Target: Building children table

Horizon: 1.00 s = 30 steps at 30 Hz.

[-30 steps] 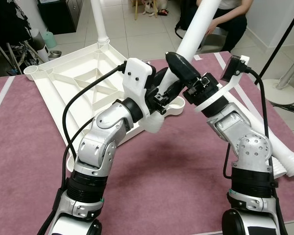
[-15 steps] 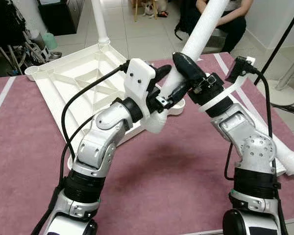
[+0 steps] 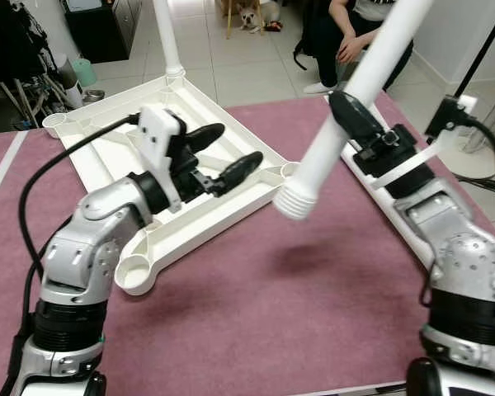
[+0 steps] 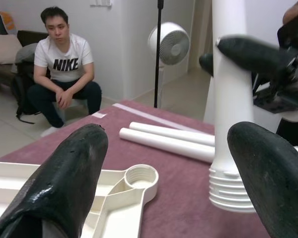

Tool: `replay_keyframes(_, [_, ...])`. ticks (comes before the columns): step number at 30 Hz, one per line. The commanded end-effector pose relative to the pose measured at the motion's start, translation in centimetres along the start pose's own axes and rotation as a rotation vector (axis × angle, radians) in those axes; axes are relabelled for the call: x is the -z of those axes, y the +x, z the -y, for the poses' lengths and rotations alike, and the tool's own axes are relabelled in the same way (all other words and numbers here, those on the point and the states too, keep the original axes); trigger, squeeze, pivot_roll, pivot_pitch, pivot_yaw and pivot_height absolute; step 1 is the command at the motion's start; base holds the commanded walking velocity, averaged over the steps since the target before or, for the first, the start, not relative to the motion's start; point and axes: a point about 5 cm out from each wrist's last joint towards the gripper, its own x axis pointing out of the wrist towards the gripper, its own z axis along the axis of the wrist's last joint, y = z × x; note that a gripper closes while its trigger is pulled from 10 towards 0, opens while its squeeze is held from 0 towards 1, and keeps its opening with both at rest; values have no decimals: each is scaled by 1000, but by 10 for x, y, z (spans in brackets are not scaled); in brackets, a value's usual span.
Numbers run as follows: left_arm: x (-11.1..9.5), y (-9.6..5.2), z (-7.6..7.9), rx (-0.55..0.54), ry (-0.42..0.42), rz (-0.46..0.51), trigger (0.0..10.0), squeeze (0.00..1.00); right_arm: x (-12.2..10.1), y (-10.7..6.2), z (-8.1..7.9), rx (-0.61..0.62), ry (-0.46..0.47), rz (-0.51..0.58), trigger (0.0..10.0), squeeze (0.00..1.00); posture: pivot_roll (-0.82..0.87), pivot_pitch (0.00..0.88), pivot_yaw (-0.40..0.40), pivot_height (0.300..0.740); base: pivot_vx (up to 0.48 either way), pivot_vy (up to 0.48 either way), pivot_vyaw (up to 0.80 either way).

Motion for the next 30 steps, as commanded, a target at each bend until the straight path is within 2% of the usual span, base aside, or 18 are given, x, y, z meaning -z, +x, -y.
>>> replay_keyframes(1, [-2, -6, 2, 73, -6, 0, 10000, 0, 0, 0, 1, 2, -31, -3, 10000, 0, -56, 0, 116, 740, 0, 0, 0])
replay_keyframes(3, [2, -5, 1, 60, 2, -13, 10000, 0, -3, 1, 5, 37, -82, 1, 10000, 0, -57, 0, 115, 740, 0, 0, 0])
replay_keyframes(4, [17, 1, -1, 15, 93, -110, 10000, 0, -5, 5, 10, 82, -161, 8, 10000, 0, -54, 0, 111, 740, 0, 0, 0])
replay_keyframes(5, [17, 1, -1, 15, 93, -110, 10000, 0, -5, 5, 10, 82, -161, 8, 10000, 0, -54, 0, 111, 740, 0, 0, 0])
replay_keyframes(6, [33, 6, -2, -8, 186, -221, 10000, 0, -6, 9, 11, 108, -208, 12, 10000, 0, -53, 0, 111, 740, 0, 0, 0])
replay_keyframes(7, [33, 6, -2, -8, 186, -221, 10000, 0, -6, 9, 11, 108, -208, 12, 10000, 0, -53, 0, 111, 740, 0, 0, 0])
replay_keyframes(8, [55, 15, -3, -24, 283, -362, 10000, 0, -7, 17, 9, 118, -254, 30, 10000, 0, -49, 0, 110, 740, 0, 0, 0])
replay_keyframes(9, [55, 15, -3, -24, 283, -362, 10000, 0, -7, 17, 9, 118, -254, 30, 10000, 0, -49, 0, 110, 740, 0, 0, 0])
replay_keyframes(10, [69, 20, -4, -30, 354, -454, 10000, 0, -7, 23, 6, 117, -278, 43, 10000, 0, -51, 0, 112, 740, 0, 0, 0])
replay_keyframes(13, [96, 43, -6, -75, 384, -586, 10000, 0, -5, 41, -8, 40, -335, 58, 10000, 0, -50, 0, 118, 740, 0, 0, 0])
replay_keyframes(19, [108, 53, -8, -76, 392, -647, 10000, 0, 0, 49, -17, -21, -353, 46, 10000, 0, -48, 0, 127, 740, 0, 0, 0])
replay_keyframes(21, [118, 55, -11, -68, 404, -694, 8235, 0, 6, 52, -18, -44, -370, 30, 10000, 0, -44, 0, 132, 740, 0, 0, 0])
replay_keyframes(22, [121, 55, -12, -63, 412, -708, 8235, 0, 9, 52, -17, -47, -382, 25, 10000, 0, -44, 0, 132, 740, 0, 0, 0])
replay_keyframes(23, [124, 55, -13, -72, 414, -719, 7020, 0, 11, 52, -15, -44, -396, 21, 10000, 0, -40, 0, 134, 740, 0, 0, 0])
replay_keyframes(25, [127, 56, -15, -88, 405, -727, 6941, 0, 12, 52, -14, -42, -402, 17, 10000, 0, -40, 0, 134, 740, 0, 0, 0])
replay_keyframes(26, [131, 59, -18, -114, 406, -743, 4118, 0, 14, 52, -14, -43, -418, 16, 10000, 0, -40, 0, 137, 740, 0, 0, 0])
replay_keyframes(29, [132, 61, -20, -125, 409, -746, 3922, 0, 14, 52, -15, -49, -421, 18, 10000, 0, -41, 0, 139, 740, 0, 0, 0])
replay_keyframes(30, [132, 64, -23, -150, 415, -745, 2588, 0, 14, 53, -17, -59, -422, 22, 10000, 0, -42, 0, 141, 740, 0, 0, 0])
